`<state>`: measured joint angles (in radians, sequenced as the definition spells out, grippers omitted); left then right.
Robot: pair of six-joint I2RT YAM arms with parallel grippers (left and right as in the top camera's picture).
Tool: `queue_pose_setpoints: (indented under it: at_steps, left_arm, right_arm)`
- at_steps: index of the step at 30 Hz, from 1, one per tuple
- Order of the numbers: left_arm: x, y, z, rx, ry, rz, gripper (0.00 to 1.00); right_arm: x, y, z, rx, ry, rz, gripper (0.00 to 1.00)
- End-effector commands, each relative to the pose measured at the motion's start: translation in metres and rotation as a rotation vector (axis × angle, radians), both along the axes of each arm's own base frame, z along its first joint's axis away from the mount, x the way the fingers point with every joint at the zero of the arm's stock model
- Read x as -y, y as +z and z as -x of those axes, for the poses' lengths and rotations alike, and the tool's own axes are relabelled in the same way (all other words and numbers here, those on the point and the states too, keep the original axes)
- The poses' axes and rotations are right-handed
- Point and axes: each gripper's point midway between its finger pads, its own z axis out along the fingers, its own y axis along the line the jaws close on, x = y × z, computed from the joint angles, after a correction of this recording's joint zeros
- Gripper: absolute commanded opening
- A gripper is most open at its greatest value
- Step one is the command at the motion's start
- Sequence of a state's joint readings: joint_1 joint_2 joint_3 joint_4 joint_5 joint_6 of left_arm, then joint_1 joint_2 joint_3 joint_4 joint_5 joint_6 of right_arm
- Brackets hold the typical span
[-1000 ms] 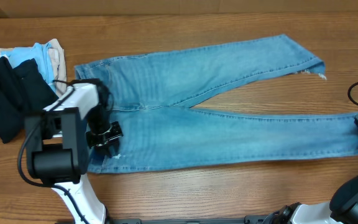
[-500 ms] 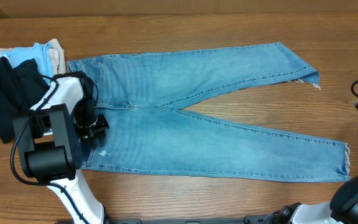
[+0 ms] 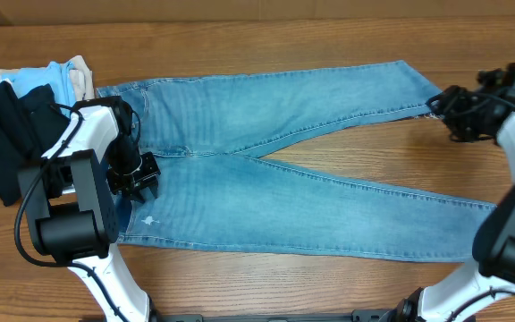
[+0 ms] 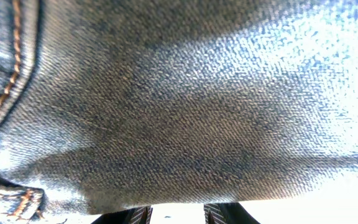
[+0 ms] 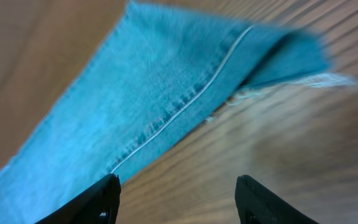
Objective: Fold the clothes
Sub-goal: 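Grasp the upper leg hem with the right gripper and pull it right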
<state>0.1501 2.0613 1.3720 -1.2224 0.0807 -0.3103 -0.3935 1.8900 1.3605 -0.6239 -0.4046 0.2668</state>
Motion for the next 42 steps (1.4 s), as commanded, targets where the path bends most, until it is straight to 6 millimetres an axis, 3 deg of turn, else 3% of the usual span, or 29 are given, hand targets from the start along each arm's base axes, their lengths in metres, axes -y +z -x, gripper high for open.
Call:
queue_pose_setpoints:
  at_steps: [1, 8, 16, 18, 20, 23, 24, 27, 30, 34, 36, 38, 42]
  left_arm:
    - [0.005, 0.005, -0.010, 0.039, -0.017, 0.024, 0.31]
    - [0.005, 0.005, -0.010, 0.039, -0.018, 0.024, 0.31]
    - [0.005, 0.005, -0.010, 0.042, -0.018, 0.023, 0.32]
    - [0.005, 0.005, -0.011, 0.044, -0.018, 0.023, 0.32]
    - [0.005, 0.005, -0.011, 0.046, -0.018, 0.023, 0.32]
    - [0.005, 0.005, -0.011, 0.045, -0.018, 0.022, 0.32]
    - [0.005, 0.005, -0.011, 0.045, -0.018, 0.022, 0.32]
    - [0.005, 0.005, -0.011, 0.046, -0.018, 0.022, 0.32]
    - [0.004, 0.005, -0.011, 0.045, -0.019, 0.020, 0.32]
    - [0.004, 0.005, -0.010, 0.041, -0.019, 0.020, 0.32]
    - [0.004, 0.005, -0.009, 0.038, -0.019, 0.020, 0.32]
    - [0.005, 0.005, -0.009, 0.036, -0.019, 0.021, 0.32]
    - [0.004, 0.005, -0.010, 0.039, -0.019, 0.021, 0.32]
  right_arm:
    - [0.020, -0.020, -0.011, -0.041, -0.137, 0.020, 0.63]
    - [0.036, -0.057, -0.035, -0.009, -0.204, 0.000, 0.63]
    - [0.050, -0.046, -0.058, 0.106, -0.220, 0.058, 0.62]
    - [0.052, -0.044, -0.061, 0.123, -0.231, 0.057, 0.55]
    - [0.057, -0.043, -0.062, 0.121, -0.268, 0.064, 0.41]
    - [0.066, -0.044, -0.060, 0.110, -0.329, 0.083, 0.08]
    - [0.067, -0.044, -0.061, 0.112, -0.333, 0.089, 0.04]
    - [0.069, -0.040, -0.065, 0.138, -0.333, 0.096, 0.04]
    - [0.061, -0.010, -0.085, 0.265, -0.260, 0.071, 0.04]
    - [0.037, 0.079, -0.113, 0.504, -0.033, 0.099, 0.04]
    - [0.020, 0.114, -0.112, 0.523, 0.096, 0.196, 0.04]
    - [0.027, 0.117, -0.099, 0.412, 0.092, 0.339, 0.04]
    - [0.074, 0.074, -0.053, 0.070, -0.110, 0.563, 0.04]
